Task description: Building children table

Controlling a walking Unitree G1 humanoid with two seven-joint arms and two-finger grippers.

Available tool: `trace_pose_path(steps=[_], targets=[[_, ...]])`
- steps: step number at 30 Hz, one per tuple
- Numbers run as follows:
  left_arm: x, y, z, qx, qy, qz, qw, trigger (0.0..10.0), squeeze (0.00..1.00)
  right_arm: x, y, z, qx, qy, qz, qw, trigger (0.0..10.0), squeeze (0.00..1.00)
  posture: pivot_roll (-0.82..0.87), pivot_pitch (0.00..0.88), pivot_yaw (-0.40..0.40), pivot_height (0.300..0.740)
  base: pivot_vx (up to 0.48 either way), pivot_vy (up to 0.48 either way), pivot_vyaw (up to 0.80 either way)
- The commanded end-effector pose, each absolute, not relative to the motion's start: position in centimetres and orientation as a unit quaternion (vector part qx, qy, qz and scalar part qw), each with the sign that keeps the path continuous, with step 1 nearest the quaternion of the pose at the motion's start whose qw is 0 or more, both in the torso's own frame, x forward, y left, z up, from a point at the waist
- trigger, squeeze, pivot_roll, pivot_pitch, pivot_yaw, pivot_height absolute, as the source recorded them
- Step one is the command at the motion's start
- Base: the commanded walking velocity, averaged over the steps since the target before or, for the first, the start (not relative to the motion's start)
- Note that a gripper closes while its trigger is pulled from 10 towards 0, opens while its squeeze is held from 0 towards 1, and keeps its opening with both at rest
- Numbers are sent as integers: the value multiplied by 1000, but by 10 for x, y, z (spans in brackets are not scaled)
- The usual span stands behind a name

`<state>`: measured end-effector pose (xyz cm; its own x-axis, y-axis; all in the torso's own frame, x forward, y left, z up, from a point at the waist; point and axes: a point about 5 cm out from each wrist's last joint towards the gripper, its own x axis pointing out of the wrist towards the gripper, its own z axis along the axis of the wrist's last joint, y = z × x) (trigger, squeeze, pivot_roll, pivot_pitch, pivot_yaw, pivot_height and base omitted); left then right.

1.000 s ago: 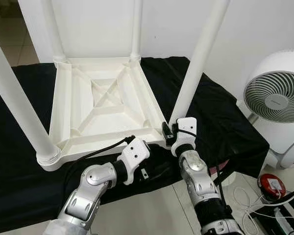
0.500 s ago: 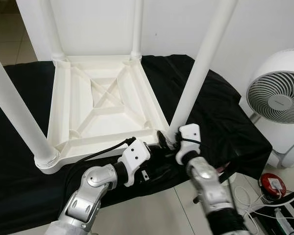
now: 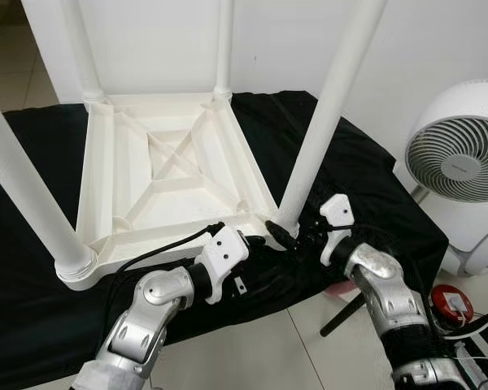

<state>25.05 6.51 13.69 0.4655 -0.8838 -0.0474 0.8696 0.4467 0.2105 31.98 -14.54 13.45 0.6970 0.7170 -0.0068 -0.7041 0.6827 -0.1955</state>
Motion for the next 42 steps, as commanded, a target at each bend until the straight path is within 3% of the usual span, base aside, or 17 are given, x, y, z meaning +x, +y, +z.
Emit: trace_pose_path(steps=[1, 5, 6, 8, 9, 21, 22, 23, 24, 29, 34, 35, 38, 42], targets=[[252, 65, 137, 101, -36, -497, 861, 10000, 0, 322, -147, 129, -101, -22, 395, 913, 10000, 0, -16, 0, -71, 740, 0, 0, 0], [252, 64, 138, 99, -36, -495, 862, 10000, 0, 330, -141, 126, -106, -10, 405, 908, 10000, 0, -13, 0, -68, 740, 0, 0, 0], [251, 64, 138, 98, -36, -496, 862, 10000, 0, 331, -135, 123, -107, -6, 417, 902, 3529, 0, -12, 0, -66, 740, 0, 0, 0], [251, 63, 138, 98, -36, -497, 862, 10000, 0, 332, -132, 121, -108, -4, 426, 898, 3529, 0, -10, 0, -66, 740, 0, 0, 0], [250, 63, 138, 97, -36, -498, 861, 10000, 0, 332, -129, 119, -105, -1, 436, 894, 0, 0, -8, 0, -66, 740, 0, 0, 0], [254, 64, 140, 100, -36, -497, 861, 10000, 0, 334, -129, 118, -83, -10, 444, 892, 0, 0, -13, 0, -60, 740, 0, 0, 0], [254, 64, 140, 100, -37, -497, 861, 10000, 0, 334, -130, 117, -81, -12, 437, 896, 4941, 0, -13, 0, -60, 740, 0, 0, 0], [254, 64, 140, 100, -37, -497, 861, 10000, 0, 334, -130, 117, -81, -12, 437, 896, 4941, 0, -13, 0, -60, 740, 0, 0, 0], [254, 64, 140, 100, -37, -498, 860, 10000, 0, 332, -132, 118, -69, -14, 425, 902, 10000, 0, -16, 0, -56, 740, 0, 0, 0], [254, 64, 140, 101, -37, -500, 859, 10000, 0, 329, -134, 118, -60, -16, 399, 915, 10000, 0, -17, 0, -51, 740, 0, 0, 0], [256, 64, 141, 105, -38, -503, 857, 10000, 0, 328, -136, 116, -50, -14, 307, 950, 10000, 0, -12, 0, -44, 740, 0, 0, 0], [256, 65, 142, 106, -38, -503, 857, 10000, 0, 328, -137, 115, -39, -11, 243, 969, 10000, 0, -11, 0, -40, 740, 0, 0, 0], [256, 66, 141, 108, -37, -502, 858, 10000, 0, 324, -132, 111, -22, -5, 173, 985, 10000, 0, -7, 0, -44, 740, 0, 0, 0], [256, 65, 141, 106, -37, -501, 858, 10000, 0, 321, -124, 109, -13, -5, 142, 990, 10000, 0, -8, 0, -45, 740, 0, 0, 0]])
